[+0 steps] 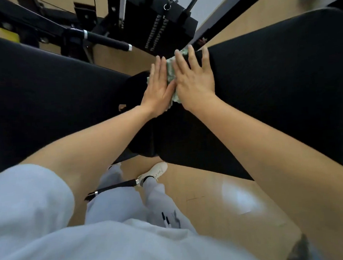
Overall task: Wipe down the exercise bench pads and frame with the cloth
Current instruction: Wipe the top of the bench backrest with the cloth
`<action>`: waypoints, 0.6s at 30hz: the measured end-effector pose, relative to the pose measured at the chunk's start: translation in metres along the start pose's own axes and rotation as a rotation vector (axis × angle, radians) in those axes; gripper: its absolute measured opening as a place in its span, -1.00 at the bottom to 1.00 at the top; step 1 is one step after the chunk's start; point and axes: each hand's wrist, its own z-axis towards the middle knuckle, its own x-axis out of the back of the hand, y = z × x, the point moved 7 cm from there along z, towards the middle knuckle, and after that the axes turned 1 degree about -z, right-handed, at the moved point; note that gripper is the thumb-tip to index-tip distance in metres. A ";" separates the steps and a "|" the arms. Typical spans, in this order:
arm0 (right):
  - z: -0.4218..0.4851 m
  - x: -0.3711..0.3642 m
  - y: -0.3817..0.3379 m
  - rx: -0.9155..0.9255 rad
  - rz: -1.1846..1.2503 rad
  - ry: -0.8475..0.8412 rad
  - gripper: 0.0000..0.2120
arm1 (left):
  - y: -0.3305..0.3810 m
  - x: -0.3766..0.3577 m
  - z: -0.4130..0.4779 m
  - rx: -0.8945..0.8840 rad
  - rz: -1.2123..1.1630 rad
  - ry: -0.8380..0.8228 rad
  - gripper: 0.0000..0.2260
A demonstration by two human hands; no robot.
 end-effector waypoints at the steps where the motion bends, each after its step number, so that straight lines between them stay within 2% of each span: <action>1: 0.006 0.001 0.005 -0.006 0.008 0.002 -0.20 | 0.001 0.004 0.008 -0.005 0.000 0.004 -0.34; 8: -0.024 -0.011 -0.008 0.002 -0.013 0.056 -0.28 | 0.001 -0.016 -0.023 -0.028 0.012 0.095 -0.36; 18: -0.160 -0.044 -0.049 0.035 0.041 -0.007 -0.20 | -0.004 -0.078 -0.158 -0.148 0.093 0.022 -0.31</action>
